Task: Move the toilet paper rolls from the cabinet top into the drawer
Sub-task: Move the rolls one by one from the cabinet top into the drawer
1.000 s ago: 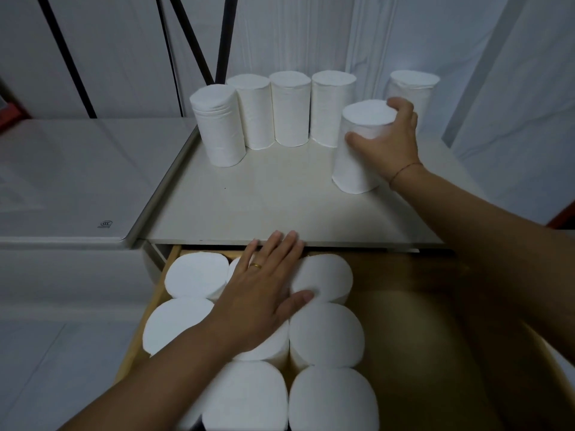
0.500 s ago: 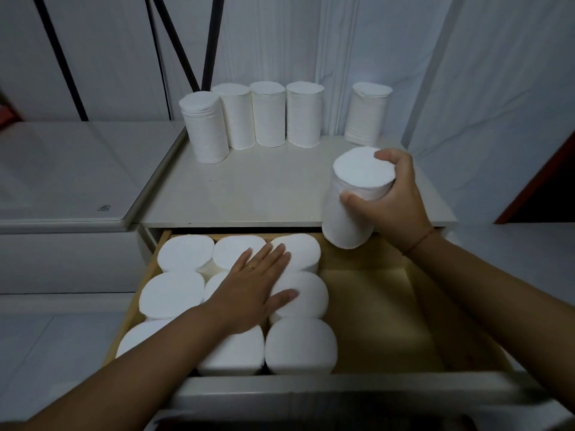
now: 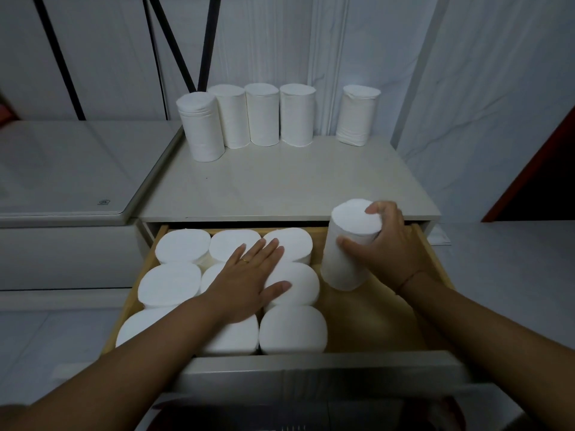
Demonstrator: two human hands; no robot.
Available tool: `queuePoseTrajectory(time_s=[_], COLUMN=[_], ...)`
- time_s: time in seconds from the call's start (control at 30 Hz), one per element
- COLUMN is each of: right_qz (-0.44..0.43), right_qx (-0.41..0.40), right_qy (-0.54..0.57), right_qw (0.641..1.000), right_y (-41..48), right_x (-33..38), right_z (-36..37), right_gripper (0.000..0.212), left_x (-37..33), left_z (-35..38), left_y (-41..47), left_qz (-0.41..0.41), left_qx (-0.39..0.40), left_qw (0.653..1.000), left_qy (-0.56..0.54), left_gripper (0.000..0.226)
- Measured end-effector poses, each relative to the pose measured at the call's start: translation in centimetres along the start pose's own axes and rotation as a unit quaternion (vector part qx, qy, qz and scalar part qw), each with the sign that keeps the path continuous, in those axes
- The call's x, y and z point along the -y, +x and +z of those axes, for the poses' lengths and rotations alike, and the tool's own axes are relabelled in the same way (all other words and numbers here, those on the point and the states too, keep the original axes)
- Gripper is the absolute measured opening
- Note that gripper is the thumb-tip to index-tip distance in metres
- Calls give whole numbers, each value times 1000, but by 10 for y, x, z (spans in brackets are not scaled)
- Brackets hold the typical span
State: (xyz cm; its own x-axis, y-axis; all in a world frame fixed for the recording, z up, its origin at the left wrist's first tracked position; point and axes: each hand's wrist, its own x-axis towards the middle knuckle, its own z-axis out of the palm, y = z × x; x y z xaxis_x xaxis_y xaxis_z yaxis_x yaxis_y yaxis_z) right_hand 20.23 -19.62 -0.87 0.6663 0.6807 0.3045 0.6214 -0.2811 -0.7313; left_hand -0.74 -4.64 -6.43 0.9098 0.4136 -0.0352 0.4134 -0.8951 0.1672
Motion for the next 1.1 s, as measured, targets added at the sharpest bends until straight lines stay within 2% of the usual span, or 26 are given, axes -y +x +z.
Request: queuePoseTrajectory(time_s=[0.2,0.4,0.47,0.57,0.67,0.77,0.87,1.1], right_qz=[66,36,39,41,-7,-53,-58,-30], right_qx=[43,116,133,193,291,337,333,271], right_qy=[-48,-109,-106,-78,-159,-259,-293,-256], right_qw=[996,987,985,977,943,904,894,927], right_y=[1,-1,2,12,24,35,38,31], right_x=[-33,-47,-46,-48,-52,-53,-50,-47], right_z=[36,49,47,36,20,13,18,37], right_gripper=[64,65,72,102,119,115,109,104], left_x=[1,2,2,2,2,2,2,1], left_z=[2,2,2,2,2,3,3,3], left_y=[0,1,1,0,0,1,0,0], left_qz=[1,3,3,3,4,3,1,2], left_qx=[-7,-9,-10,-12,-13,-10,-11,-11], left_qw=[1000,1000,1000,1000,1000,1000,1000,1000], left_qy=[6,5,5,3,4,6,6,7], left_gripper=[79,79,79,79,80,78,79,82])
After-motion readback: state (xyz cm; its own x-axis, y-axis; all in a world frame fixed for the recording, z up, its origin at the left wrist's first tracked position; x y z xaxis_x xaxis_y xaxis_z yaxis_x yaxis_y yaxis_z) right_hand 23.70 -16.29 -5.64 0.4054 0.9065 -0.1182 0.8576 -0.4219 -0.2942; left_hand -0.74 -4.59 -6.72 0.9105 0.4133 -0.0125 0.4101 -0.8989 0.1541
